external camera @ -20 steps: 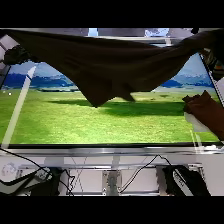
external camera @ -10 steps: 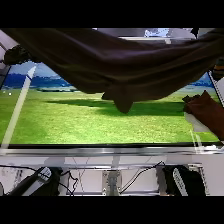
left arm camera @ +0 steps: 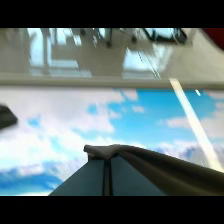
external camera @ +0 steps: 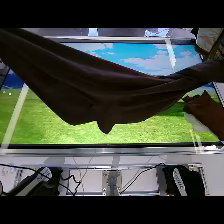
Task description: Fold the shirts.
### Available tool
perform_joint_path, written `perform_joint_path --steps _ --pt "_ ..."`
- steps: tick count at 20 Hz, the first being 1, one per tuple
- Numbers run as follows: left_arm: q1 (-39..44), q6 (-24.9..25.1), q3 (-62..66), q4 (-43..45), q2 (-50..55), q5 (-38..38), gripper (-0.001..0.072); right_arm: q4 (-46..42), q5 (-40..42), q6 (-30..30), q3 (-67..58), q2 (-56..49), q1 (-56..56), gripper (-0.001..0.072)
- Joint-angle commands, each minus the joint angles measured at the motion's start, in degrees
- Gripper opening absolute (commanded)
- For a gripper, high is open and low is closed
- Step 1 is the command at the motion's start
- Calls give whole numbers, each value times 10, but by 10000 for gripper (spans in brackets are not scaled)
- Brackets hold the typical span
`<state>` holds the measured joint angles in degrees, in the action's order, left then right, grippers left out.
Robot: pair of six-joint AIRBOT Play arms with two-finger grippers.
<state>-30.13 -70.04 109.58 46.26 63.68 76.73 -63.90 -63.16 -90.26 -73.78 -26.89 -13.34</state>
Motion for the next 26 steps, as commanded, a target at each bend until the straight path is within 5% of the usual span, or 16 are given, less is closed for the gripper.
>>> perform_joint_path --steps 1,6,13,17,18,20,26 --pt "16 -7 -86 -11 58 77 9 -17 -48 -48 64 -6 0 25" --pt "134 16 -199 36 176 64 11 -1 79 -78 260 -68 0 26" --pt "244 36 -201 37 322 -220 12 57 585 -77 375 -261 59 27" --pt "259 37 -200 24 328 -264 12 63 788 -77 374 -344 100 43" --pt "259 37 -200 24 327 -263 12 63 813 -77 374 -352 101 133" --pt "258 37 -200 24 327 -260 12 58 826 -76 374 -352 94 447" --pt "258 39 -200 23 328 -255 12 -5 687 -72 374 -323 86 477"
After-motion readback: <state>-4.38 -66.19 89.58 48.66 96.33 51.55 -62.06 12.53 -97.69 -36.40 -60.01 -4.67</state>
